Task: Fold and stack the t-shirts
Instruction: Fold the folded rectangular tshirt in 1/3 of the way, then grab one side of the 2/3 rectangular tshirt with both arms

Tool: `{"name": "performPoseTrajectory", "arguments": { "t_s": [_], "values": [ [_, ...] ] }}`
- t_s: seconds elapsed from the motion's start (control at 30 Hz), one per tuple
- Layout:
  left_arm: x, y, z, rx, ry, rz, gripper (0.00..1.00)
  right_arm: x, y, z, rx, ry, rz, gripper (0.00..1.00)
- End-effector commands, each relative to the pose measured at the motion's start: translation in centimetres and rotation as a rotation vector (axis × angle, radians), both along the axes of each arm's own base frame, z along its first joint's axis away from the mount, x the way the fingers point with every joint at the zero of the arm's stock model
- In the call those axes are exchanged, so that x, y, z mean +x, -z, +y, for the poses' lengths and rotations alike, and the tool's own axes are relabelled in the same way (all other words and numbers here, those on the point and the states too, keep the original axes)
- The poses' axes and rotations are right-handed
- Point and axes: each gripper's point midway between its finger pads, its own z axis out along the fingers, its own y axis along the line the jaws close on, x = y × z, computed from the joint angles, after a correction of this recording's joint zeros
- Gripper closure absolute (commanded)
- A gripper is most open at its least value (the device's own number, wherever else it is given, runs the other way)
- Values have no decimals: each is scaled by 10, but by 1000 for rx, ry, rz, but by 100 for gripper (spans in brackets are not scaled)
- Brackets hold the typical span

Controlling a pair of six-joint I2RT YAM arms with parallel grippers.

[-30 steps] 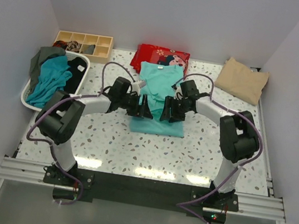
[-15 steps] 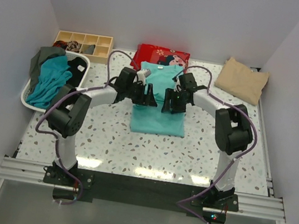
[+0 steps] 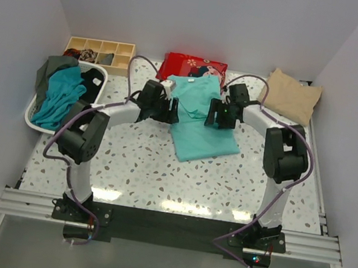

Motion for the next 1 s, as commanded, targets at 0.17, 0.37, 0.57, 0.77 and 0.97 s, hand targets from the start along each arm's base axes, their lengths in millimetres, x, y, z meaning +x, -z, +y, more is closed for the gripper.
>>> {"name": "performPoseTrajectory", "arguments": {
  "t_s": [0.17, 0.37, 0.57, 0.77, 0.97],
  "values": [
    [-15, -60, 8, -57, -7, -91, 29, 12, -83, -34, -55, 83, -234, 22],
    [-72, -37, -22, -227, 100, 10, 28, -4, -59, -74, -101, 172, -139, 20],
    [-101, -23, -32, -327, 115, 6, 27, -22, -38, -86, -17, 183, -80, 20],
    [-121, -20, -40, -442, 127, 21, 27, -40, -22, -88, 14, 134, -14, 20],
    [-147, -7, -54, -482, 177, 85, 27, -70, 3, -83, 43, 114, 87, 20]
  ]
}}
